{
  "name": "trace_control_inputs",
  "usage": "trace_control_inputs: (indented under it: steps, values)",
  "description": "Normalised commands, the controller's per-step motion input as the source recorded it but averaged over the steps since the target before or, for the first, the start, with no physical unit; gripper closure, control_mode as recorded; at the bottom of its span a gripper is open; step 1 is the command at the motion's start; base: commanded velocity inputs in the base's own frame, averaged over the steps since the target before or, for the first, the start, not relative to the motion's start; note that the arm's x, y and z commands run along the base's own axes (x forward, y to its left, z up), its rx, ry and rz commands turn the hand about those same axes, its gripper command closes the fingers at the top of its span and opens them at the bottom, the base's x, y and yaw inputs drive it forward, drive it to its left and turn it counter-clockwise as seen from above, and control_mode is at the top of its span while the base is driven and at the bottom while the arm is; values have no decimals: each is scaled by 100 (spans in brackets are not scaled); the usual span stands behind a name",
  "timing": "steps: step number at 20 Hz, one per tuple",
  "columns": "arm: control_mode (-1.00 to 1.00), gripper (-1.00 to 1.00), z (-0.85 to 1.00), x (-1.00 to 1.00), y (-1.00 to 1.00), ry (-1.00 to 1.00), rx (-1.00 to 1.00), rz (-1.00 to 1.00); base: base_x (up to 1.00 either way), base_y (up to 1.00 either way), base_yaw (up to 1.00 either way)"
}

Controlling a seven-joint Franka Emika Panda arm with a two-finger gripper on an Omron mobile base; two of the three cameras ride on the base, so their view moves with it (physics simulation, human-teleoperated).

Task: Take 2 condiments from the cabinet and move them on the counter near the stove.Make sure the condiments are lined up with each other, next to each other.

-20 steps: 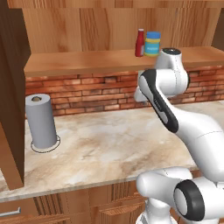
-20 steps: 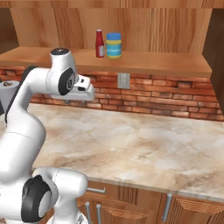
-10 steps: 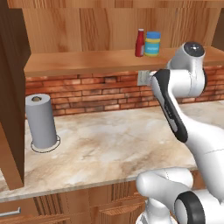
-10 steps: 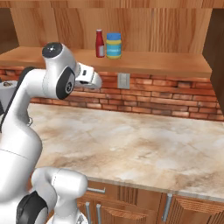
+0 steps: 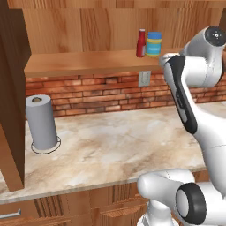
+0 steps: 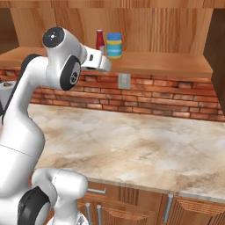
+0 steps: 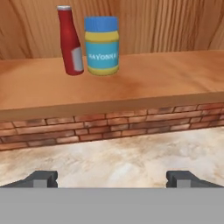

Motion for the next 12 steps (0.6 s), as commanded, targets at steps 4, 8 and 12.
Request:
trace_control_inputs:
  steps: [4,8,12]
  values:
    - [-100,-100,8,10,-4,-4,2,0,0,0,0]
    - [-100,-100,0,11,0,-1,2,1,0,0,0]
    - [-100,-100,10,5,0,-15,1,5,0,0,0]
